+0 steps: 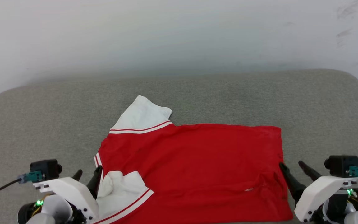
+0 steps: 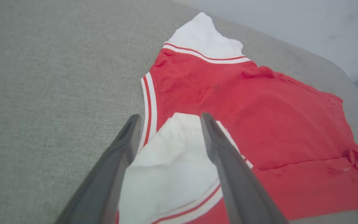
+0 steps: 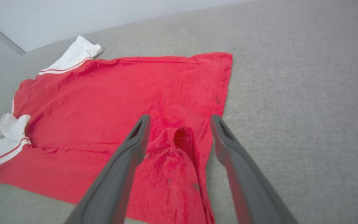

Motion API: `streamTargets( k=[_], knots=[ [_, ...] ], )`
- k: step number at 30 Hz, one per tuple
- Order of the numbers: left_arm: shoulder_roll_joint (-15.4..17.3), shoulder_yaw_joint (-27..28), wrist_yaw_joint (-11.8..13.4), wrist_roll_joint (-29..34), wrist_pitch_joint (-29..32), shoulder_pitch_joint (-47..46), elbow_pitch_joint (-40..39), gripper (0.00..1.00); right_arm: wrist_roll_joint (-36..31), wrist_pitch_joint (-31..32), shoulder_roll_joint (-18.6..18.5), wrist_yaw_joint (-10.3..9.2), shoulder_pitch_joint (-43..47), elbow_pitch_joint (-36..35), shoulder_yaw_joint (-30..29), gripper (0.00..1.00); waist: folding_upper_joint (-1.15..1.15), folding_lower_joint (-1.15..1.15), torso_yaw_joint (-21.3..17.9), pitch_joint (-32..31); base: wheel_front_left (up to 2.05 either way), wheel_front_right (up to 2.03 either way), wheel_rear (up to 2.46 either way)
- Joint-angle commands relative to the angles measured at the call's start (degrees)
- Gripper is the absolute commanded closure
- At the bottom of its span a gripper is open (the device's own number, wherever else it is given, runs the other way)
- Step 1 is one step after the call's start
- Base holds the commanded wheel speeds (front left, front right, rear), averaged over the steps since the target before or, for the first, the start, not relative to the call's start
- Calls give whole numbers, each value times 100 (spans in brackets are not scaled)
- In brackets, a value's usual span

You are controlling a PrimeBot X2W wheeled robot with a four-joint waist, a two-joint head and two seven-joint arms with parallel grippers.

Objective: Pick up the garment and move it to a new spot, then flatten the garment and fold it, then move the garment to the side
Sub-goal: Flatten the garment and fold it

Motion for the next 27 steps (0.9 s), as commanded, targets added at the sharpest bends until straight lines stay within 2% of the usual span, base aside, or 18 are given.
streamTargets(
  k=[1, 9, 12, 16, 22, 27],
  knots=[
    [8, 40, 32, 82, -131, -164, -54, 0, -76, -254, 56, -1, -114, -133, 0, 0, 0, 0, -143, 1, 0, 0, 0],
    [68, 200, 98, 429, -414, -1142, -178, 0, -563, -1281, 203, -1, -526, -852, 3, 0, 0, 0, -612, 521, 0, 0, 0],
    [157, 230, 48, 531, -339, -1701, -89, 0, -744, -1454, 280, -2, -731, -1121, -35, 0, 0, 0, -778, 927, 0, 0, 0],
    [310, 188, -146, 606, -60, -2529, 138, 0, -912, -1579, 396, -1, -958, -1427, -94, 0, 0, 0, -946, 1517, 0, 0, 0],
    [673, 65, -642, 513, 876, -3873, 652, 0, -994, -1654, 559, -2, -1209, -1705, -116, 0, 0, 0, -1225, 2295, 0, 0, 0],
    [1051, -166, -1003, 323, 2234, -4760, 1143, 0, -978, -1765, 675, -2, -1307, -1710, -78, 0, 0, 0, -1447, 2657, 0, 0, 0]
  ],
)
